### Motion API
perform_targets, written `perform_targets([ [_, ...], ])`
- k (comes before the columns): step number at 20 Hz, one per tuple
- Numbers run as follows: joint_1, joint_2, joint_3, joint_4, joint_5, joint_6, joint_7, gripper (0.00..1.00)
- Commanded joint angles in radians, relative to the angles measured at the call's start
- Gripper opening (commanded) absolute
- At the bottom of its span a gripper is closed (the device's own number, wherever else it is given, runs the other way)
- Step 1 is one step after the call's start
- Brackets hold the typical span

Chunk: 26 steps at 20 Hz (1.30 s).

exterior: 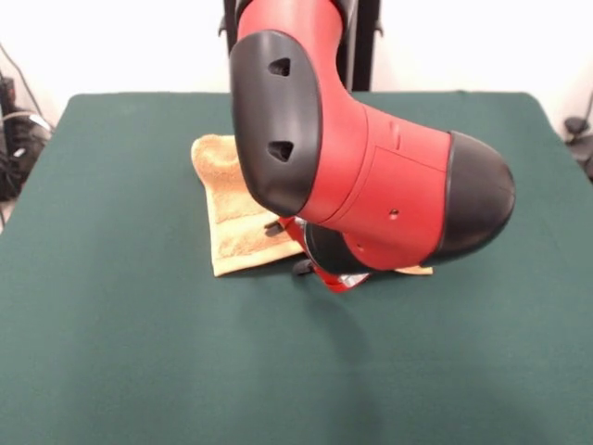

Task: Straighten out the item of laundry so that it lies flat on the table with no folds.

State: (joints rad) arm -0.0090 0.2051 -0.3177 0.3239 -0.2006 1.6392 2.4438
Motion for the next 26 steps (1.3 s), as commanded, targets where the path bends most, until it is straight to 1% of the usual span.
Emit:
perform_targets([
  [1, -0.024, 0.094, 0.034, 0.098, -0.039, 0.009, -0.097, 1.0],
  [5, -0.033, 0.093, -0.004, 0.104, -0.085, -0.015, -0.125, 1.0],
  [6, -0.035, 0.084, -0.016, 0.129, -0.098, -0.043, -0.106, 1.0],
  [9, -0.043, 0.069, -0.033, 0.168, -0.124, -0.083, -0.099, 1.0],
  [12, -0.046, 0.06, -0.025, 0.187, -0.135, -0.1, -0.089, 1.0],
  [18, -0.059, 0.066, 0.012, 0.176, -0.134, -0.113, -0.077, 1.0],
  [21, -0.053, 0.069, 0.016, 0.175, -0.149, -0.188, -0.073, 1.0],
  [22, -0.054, 0.072, 0.022, 0.171, -0.15, -0.189, -0.118, 1.0],
  [23, -0.054, 0.07, 0.025, 0.175, -0.148, -0.2, -0.123, 0.0],
  [26, -0.05, 0.069, 0.025, 0.18, -0.154, -0.244, -0.112, 0.0],
])
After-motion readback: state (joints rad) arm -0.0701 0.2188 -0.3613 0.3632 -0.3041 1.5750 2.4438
